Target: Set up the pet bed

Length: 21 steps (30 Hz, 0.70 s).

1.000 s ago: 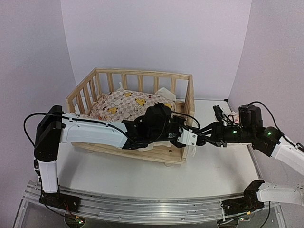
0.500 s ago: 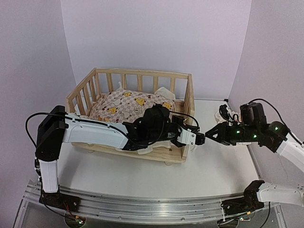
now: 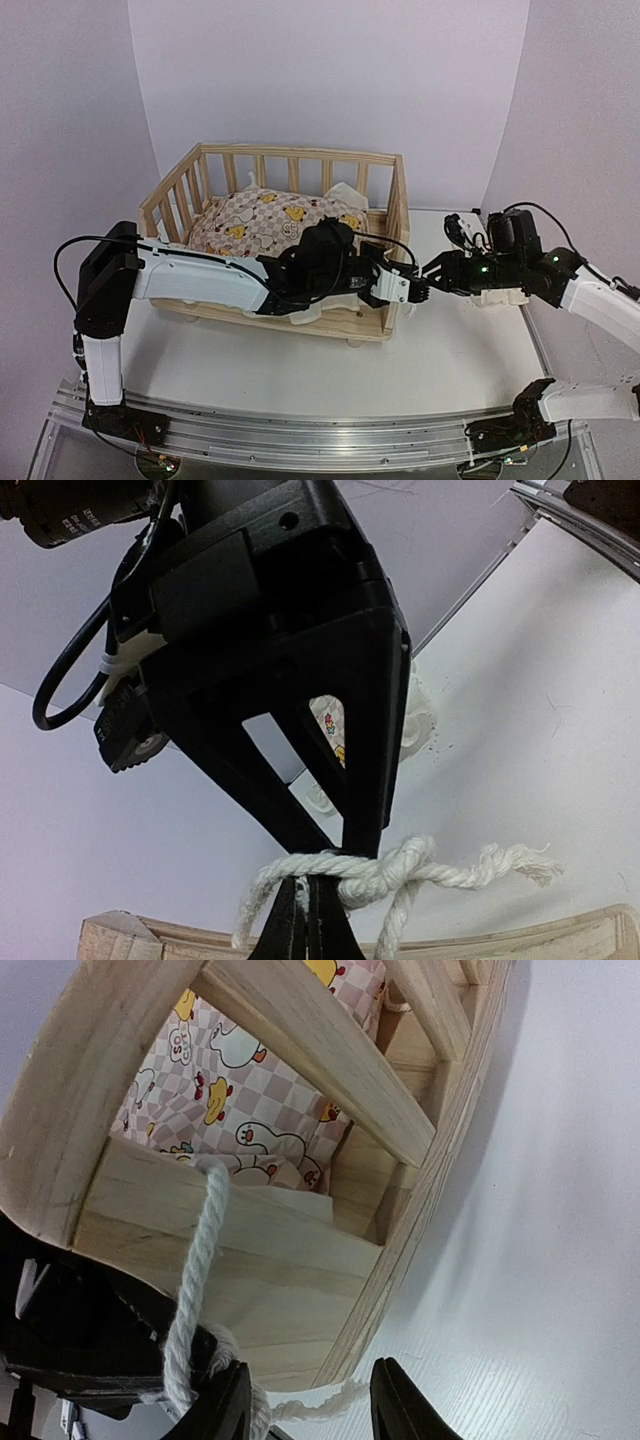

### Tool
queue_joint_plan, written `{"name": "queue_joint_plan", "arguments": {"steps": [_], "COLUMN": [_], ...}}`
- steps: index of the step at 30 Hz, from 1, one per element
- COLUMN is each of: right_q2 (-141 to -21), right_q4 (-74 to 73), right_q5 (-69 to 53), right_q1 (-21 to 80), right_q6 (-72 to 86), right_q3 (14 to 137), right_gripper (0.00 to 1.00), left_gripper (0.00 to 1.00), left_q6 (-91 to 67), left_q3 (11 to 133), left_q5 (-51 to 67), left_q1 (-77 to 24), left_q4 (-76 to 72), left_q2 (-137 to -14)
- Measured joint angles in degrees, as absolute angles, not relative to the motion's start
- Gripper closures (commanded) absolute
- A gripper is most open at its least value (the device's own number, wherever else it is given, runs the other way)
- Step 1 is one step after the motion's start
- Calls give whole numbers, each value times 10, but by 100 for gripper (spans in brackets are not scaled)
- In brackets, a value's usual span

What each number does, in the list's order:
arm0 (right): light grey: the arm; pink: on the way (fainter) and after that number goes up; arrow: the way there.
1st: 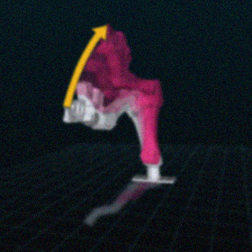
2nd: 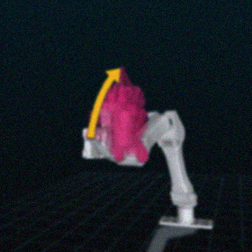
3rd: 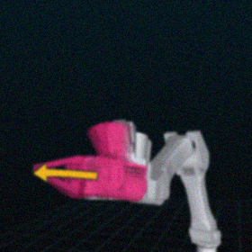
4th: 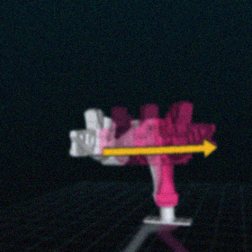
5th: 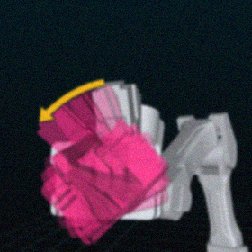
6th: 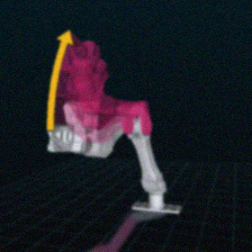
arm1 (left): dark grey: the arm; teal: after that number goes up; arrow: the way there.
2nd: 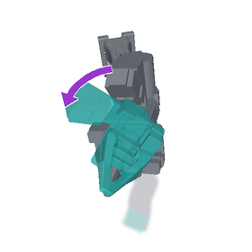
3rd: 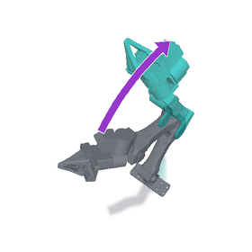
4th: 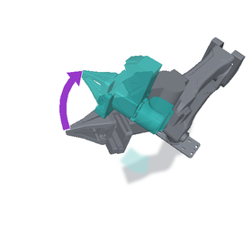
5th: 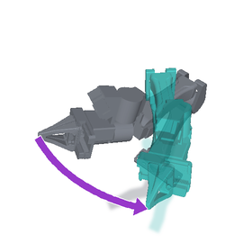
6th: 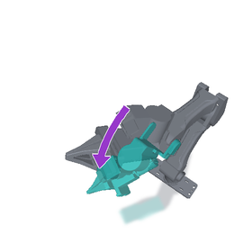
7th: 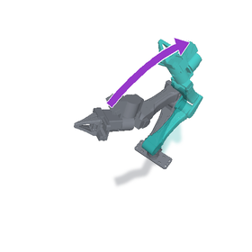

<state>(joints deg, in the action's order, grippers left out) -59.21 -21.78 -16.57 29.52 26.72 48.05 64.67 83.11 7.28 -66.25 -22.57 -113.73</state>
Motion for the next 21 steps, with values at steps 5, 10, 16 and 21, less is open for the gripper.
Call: {"name": "queue_joint_plan", "arguments": {"steps": [5, 10, 16, 21], "right_q2": [-603, -600, -582, -592], "right_q4": [-171, -139, -113, -99], "right_q5": [-207, -264, -279, -276], "right_q1": [287, 289, 290, 292], "right_q6": [265, 257, 242, 224], "right_q3": [456, 441, 432, 432], "right_gripper": [58, 55, 60, 67], "left_gripper": [100, 100, 100, 100], "left_q6": [645, 633, 584, 534], "left_q3": [831, 836, 875, 902], "left_q5": [75, 78, 113, 154], "left_q1": [-658, -654, -644, -633], "left_q4": [-225, -213, -129, -49], "left_q2": [-1137, -1138, -1138, -1138]}}
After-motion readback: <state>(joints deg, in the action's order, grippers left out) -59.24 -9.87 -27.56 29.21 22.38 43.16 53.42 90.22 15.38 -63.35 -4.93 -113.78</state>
